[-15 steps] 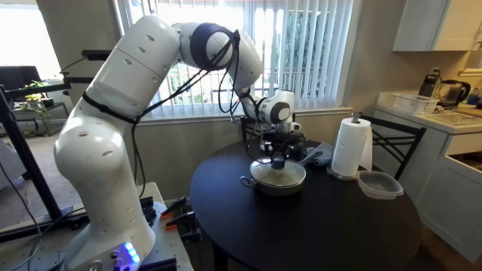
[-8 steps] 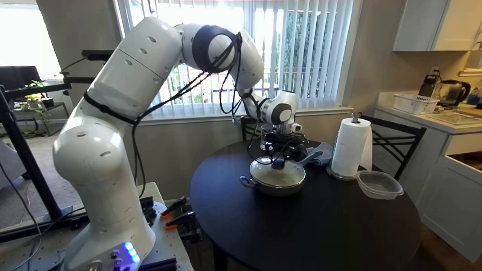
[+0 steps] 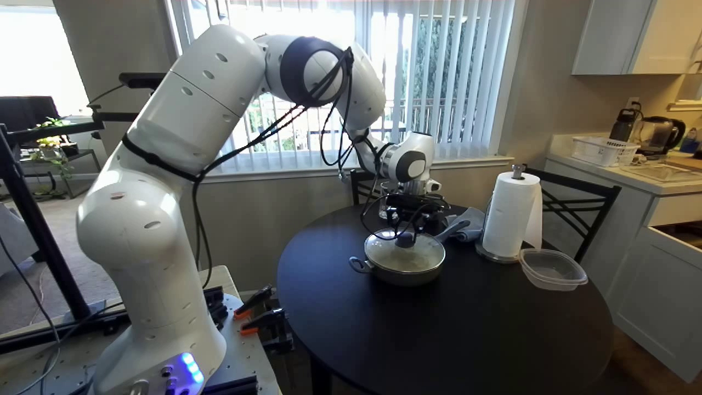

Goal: Put the lid on the pot

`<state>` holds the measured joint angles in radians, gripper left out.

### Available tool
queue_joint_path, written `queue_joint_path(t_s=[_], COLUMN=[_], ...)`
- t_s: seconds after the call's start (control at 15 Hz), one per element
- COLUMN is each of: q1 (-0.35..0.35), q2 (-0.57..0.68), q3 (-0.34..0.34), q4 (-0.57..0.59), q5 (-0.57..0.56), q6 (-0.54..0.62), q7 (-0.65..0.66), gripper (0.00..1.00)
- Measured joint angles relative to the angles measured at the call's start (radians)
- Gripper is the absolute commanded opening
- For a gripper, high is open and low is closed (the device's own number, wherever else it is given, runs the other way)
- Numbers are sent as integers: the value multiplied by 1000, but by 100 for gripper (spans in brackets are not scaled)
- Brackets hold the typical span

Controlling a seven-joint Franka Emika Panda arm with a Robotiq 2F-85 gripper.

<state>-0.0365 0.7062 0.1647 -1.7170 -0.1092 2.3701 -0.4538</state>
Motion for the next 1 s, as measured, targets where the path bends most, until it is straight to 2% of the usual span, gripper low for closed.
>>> queue_joint_path(t_s=[0.13,1.0], q1=[-1,5], q2=[0,-10], q3=[0,-13], q4=[5,15], q5=[2,2], q6=[0,-2], q7=[0,7], gripper=[100,100])
